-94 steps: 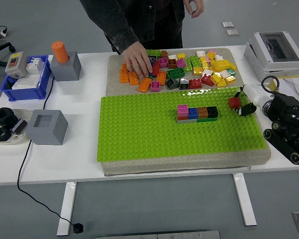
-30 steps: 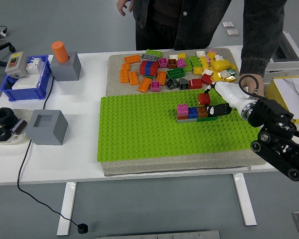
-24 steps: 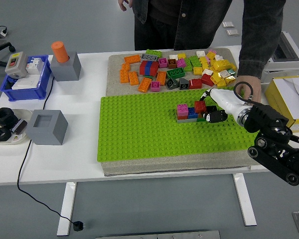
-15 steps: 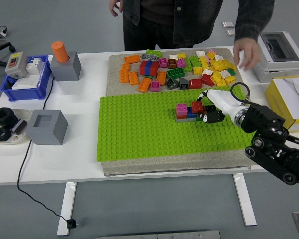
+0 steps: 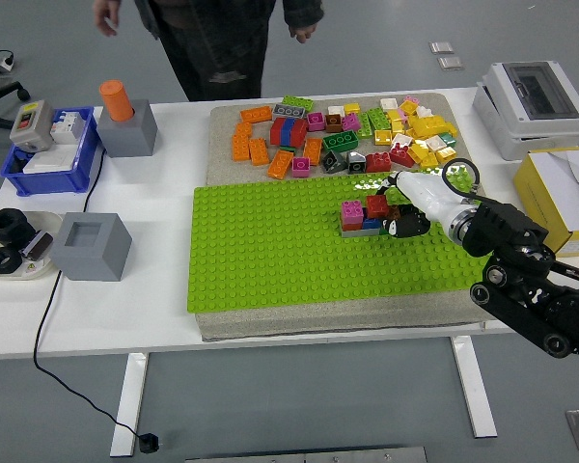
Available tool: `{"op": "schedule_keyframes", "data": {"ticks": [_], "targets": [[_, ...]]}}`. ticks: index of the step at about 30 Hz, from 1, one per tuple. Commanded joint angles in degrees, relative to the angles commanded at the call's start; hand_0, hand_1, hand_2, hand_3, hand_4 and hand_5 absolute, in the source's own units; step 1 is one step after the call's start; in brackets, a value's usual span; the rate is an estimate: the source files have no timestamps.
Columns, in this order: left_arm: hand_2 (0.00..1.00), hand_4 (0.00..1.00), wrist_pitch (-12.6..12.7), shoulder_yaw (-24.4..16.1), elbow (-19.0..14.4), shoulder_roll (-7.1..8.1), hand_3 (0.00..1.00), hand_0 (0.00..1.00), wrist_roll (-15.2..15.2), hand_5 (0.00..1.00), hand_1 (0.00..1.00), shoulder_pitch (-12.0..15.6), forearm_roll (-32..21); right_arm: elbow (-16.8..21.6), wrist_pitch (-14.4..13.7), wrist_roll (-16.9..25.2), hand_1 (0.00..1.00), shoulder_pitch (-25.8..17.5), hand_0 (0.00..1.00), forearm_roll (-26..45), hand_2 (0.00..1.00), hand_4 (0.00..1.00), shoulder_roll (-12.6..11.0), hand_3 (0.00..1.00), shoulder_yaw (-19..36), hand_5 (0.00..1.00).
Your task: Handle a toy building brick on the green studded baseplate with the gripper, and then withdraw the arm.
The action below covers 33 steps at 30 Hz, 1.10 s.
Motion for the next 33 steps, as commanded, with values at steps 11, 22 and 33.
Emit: {"op": "schedule_keyframes", "data": {"ticks": [11, 22, 33], "targets": [[0.611, 0.628, -0.01, 0.21, 0.0, 0.01, 0.627, 0.638, 0.02, 0.269, 0.64, -0.04, -0.08, -1.21, -0.08, 0.3, 0.844, 0.22, 0.818, 0.39, 0.875, 0.603, 0.64, 0.605, -0.42, 0.197], [0.609, 0.627, -0.06, 0.43, 0.0, -0.03, 0.627, 0.638, 0.01, 0.268, 0.64, -0.14, -0.12, -1.66, -0.29, 0.53, 0.844, 0.13, 0.818, 0.59, 0.882, 0.616, 0.83, 0.673, -0.36, 0.178], [0.61, 0.628, -0.07, 0.42, 0.0, 0.01, 0.627, 0.638, 0.01, 0.268, 0.64, -0.26, 0.07, -1.69, -0.39, 0.59, 0.844, 0.16, 0.819, 0.61, 0.884, 0.634, 0.85, 0.677, -0.52, 0.168]]}}
